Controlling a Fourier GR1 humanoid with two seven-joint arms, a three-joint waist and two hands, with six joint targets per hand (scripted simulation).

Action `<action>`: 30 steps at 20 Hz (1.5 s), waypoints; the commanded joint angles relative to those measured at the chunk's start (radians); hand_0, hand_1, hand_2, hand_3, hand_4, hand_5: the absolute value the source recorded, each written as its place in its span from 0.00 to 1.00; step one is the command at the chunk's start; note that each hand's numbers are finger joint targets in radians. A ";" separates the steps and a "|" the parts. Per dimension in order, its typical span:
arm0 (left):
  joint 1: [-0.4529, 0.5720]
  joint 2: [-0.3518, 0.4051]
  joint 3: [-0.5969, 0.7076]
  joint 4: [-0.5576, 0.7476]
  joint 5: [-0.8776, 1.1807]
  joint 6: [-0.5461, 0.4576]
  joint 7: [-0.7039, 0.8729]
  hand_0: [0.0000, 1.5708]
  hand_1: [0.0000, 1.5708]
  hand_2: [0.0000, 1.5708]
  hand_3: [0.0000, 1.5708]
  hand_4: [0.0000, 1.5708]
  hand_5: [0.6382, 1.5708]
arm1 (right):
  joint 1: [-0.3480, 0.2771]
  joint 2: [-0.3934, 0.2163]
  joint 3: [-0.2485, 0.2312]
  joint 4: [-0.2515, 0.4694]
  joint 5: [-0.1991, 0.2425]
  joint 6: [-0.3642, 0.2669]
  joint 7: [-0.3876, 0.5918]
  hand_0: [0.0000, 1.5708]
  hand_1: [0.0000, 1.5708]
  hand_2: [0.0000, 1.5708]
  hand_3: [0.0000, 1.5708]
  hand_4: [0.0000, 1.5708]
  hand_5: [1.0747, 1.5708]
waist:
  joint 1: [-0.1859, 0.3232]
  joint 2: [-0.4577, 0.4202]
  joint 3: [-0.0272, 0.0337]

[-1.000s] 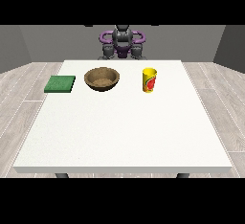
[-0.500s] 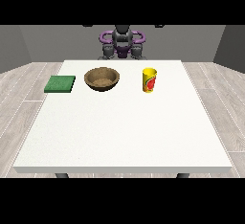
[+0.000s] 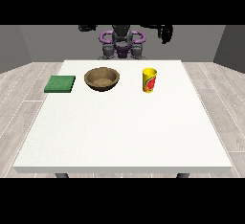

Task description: Pick the cup and pour the ball into the bowl, then pick the bowl and place it on the pad

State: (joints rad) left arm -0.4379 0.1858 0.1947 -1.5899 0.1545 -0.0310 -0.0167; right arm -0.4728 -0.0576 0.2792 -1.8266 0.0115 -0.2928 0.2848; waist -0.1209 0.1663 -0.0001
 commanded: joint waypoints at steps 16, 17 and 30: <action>0.020 -0.006 0.057 0.633 -0.064 -0.093 -0.570 0.00 0.00 0.00 0.00 0.00 0.86 | 0.066 -0.061 -0.165 -0.117 -0.073 0.116 0.033 0.00 0.00 0.00 0.00 0.00 1.00 | -0.018 0.031 -0.0004; 0.047 -0.003 0.042 0.627 -0.070 -0.106 -0.549 0.00 0.00 0.00 0.00 0.00 0.86 | 0.086 -0.084 -0.216 -0.093 -0.111 0.152 0.002 0.00 0.00 0.00 0.00 0.00 0.99 | 0.003 0.006 -0.0001; -0.068 0.048 0.137 0.938 -0.063 -0.056 -0.779 0.00 0.00 0.00 0.00 0.00 0.85 | 0.154 -0.196 -0.349 -0.292 -0.299 0.319 0.055 0.00 0.00 0.00 0.00 0.00 0.99 | -0.136 0.086 -0.0005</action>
State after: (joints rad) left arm -0.5044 0.2182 0.3220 -0.7230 0.0968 -0.0801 -0.7303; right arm -0.3312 -0.2125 -0.0010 -2.0808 -0.2185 -0.0193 0.3172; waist -0.2453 0.2451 -0.0007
